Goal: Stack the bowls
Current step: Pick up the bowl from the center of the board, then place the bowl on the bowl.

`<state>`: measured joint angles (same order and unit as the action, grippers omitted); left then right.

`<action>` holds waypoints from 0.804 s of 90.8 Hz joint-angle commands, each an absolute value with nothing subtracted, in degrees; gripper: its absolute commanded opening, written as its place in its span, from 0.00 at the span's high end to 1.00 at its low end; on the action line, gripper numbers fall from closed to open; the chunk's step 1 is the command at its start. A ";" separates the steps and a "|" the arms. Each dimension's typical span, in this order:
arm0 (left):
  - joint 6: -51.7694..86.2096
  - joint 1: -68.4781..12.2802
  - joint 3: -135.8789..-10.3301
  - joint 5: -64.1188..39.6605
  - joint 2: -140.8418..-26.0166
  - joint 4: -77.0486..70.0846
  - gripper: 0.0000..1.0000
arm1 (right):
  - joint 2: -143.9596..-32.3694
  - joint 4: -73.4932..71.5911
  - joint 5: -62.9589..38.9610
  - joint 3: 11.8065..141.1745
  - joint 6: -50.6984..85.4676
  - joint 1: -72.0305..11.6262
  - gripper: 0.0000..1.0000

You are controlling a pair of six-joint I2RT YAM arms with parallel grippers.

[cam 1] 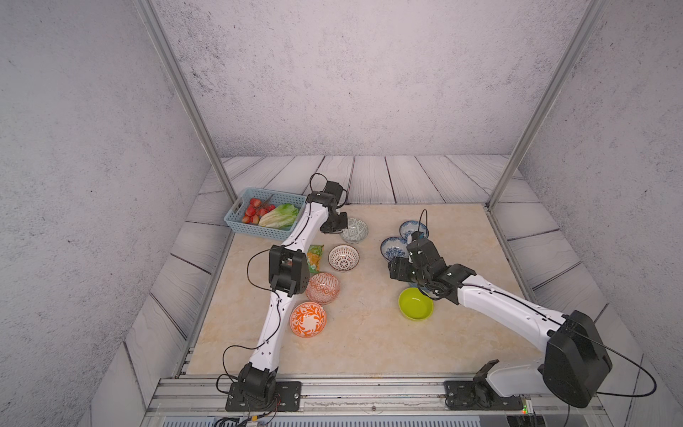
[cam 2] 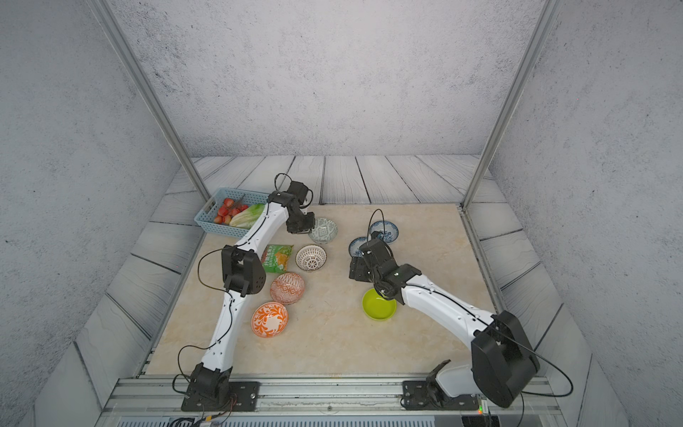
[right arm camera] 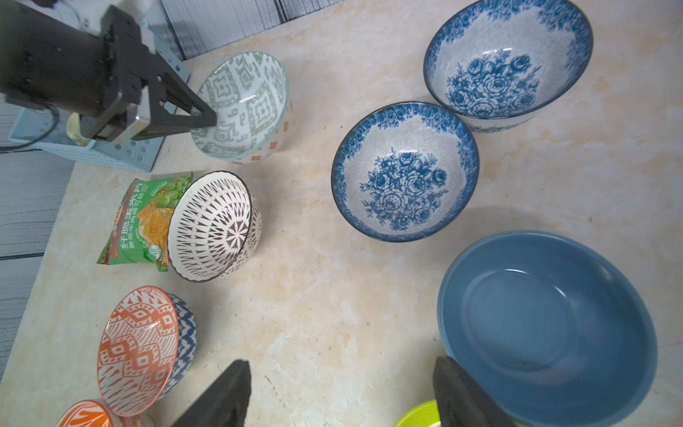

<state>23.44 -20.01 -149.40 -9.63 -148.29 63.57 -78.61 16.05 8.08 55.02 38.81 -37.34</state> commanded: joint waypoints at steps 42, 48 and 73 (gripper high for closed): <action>26.08 -18.28 -126.72 -11.49 -123.05 64.62 1.00 | -77.35 17.05 10.08 55.20 39.66 -37.64 0.01; 26.86 -18.33 -118.44 -11.78 -118.28 61.02 1.00 | -77.22 17.18 10.24 55.13 39.81 -37.62 0.01; 30.15 -18.28 -99.80 -15.04 -108.52 52.31 1.00 | -76.46 16.26 9.73 54.05 40.32 -37.70 0.01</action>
